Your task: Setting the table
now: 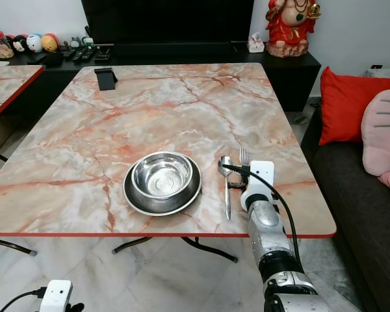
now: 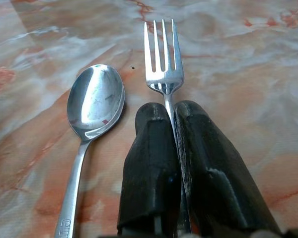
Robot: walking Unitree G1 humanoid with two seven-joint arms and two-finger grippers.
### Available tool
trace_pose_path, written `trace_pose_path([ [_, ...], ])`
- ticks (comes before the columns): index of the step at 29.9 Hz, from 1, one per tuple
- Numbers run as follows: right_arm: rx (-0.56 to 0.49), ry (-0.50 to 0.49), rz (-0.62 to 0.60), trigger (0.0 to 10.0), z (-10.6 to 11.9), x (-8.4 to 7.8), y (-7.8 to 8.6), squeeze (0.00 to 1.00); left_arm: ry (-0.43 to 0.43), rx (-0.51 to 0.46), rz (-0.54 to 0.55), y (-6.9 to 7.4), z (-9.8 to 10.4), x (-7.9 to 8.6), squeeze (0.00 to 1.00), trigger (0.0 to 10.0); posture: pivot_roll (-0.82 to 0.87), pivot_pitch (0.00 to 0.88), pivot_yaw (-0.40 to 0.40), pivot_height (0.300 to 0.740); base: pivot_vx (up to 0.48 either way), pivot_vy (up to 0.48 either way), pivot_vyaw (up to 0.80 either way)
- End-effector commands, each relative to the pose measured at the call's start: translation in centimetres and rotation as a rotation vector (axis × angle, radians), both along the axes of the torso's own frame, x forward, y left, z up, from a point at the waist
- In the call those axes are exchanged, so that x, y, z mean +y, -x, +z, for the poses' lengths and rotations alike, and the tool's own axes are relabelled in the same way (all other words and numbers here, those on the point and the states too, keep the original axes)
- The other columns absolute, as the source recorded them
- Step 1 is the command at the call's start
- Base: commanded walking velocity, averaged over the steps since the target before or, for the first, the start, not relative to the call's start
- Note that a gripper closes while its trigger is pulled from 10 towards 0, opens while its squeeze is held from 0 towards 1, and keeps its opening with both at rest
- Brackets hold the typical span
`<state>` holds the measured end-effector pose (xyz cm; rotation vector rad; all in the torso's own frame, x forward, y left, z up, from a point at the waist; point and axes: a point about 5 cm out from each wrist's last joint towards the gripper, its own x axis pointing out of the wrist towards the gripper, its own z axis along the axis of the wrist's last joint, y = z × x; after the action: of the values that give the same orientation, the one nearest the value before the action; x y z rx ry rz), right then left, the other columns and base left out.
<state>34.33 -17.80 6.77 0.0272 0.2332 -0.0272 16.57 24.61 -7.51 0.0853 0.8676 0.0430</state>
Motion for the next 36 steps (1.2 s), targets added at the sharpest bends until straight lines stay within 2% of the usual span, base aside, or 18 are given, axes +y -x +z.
trace_pose_path([
  [1, -0.012, 0.007, 0.020, 10.0, 0.4, 0.5, -0.4, 0.00, -0.010, -0.005, 0.010, 0.1, 0.1, 0.4, 0.00, 10.0, 0.05, 0.000, 0.034, 0.724, 0.000, 0.000, 0.00],
  [25, 0.045, 0.008, 0.034, 10.0, -0.7, 1.1, 0.0, 0.00, -0.009, 0.002, 0.011, 0.2, 0.0, 0.3, 0.00, 10.0, 0.06, 0.000, 0.032, 0.724, 0.000, 0.000, 0.00],
  [26, 0.046, 0.008, 0.034, 10.0, -0.7, 1.1, 0.0, 0.08, -0.008, 0.002, 0.011, 0.3, 0.0, 0.3, 0.00, 10.0, 0.06, 0.000, 0.032, 0.724, 0.000, 0.000, 0.00],
  [27, 0.048, 0.008, 0.031, 10.0, -0.8, 1.1, 0.0, 0.21, -0.009, 0.002, 0.010, 0.2, 0.0, 0.3, 0.00, 10.0, 0.06, 0.000, 0.032, 0.724, 0.000, 0.000, 0.00],
  [36, 0.062, 0.016, 0.010, 10.0, -0.9, 0.9, 0.0, 0.19, -0.010, 0.000, 0.009, 0.2, 0.0, 0.3, 0.00, 10.0, 0.06, 0.000, 0.032, 0.724, 0.000, 0.000, 0.00],
])
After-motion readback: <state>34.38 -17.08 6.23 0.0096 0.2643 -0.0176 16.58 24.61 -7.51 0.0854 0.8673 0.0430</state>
